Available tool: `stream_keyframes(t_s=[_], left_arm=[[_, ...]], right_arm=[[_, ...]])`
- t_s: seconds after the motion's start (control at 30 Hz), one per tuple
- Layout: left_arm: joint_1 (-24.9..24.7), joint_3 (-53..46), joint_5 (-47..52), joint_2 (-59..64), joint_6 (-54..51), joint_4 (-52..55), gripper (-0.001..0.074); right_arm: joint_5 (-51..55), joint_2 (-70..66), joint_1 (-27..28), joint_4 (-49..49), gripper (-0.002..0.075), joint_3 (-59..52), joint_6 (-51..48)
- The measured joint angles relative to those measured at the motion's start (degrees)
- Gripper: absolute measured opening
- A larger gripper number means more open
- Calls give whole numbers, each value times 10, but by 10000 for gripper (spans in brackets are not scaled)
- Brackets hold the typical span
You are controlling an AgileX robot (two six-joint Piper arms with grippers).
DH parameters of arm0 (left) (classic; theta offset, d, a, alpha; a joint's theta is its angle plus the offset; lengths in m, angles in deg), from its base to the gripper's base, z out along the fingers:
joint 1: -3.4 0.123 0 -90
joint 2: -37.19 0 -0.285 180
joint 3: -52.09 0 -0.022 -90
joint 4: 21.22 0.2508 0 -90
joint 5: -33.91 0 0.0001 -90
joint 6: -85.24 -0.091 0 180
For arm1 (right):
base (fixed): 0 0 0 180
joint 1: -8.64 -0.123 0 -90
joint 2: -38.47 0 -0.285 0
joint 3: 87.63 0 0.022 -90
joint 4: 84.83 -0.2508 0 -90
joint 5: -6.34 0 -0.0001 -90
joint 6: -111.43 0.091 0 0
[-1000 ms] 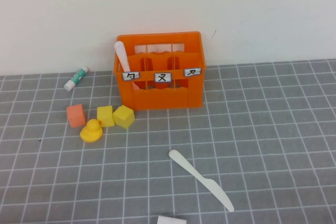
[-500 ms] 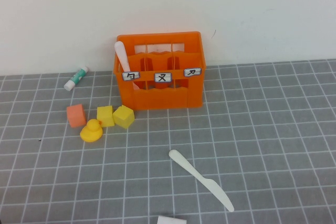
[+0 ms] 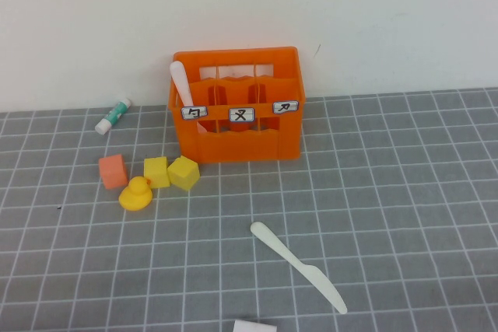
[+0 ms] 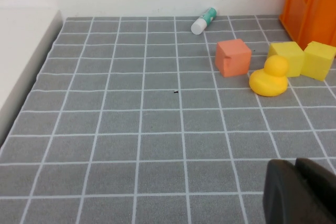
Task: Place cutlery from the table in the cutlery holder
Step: Pick up the knife
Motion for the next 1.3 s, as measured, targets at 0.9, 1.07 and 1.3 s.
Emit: stream_keyframes(t_s=[0.9,1.07,1.3], left_arm=[[0,0,1,0,0,-2,0],[0,0,1,0,0,-2,0],[0,0,1,0,4,-2,0]], right_arm=[[137,-59,0,40,-3,164,-233],[262,-175,0,76,-3,300,-362],[390,-338,0,83,-3,444,-439]])
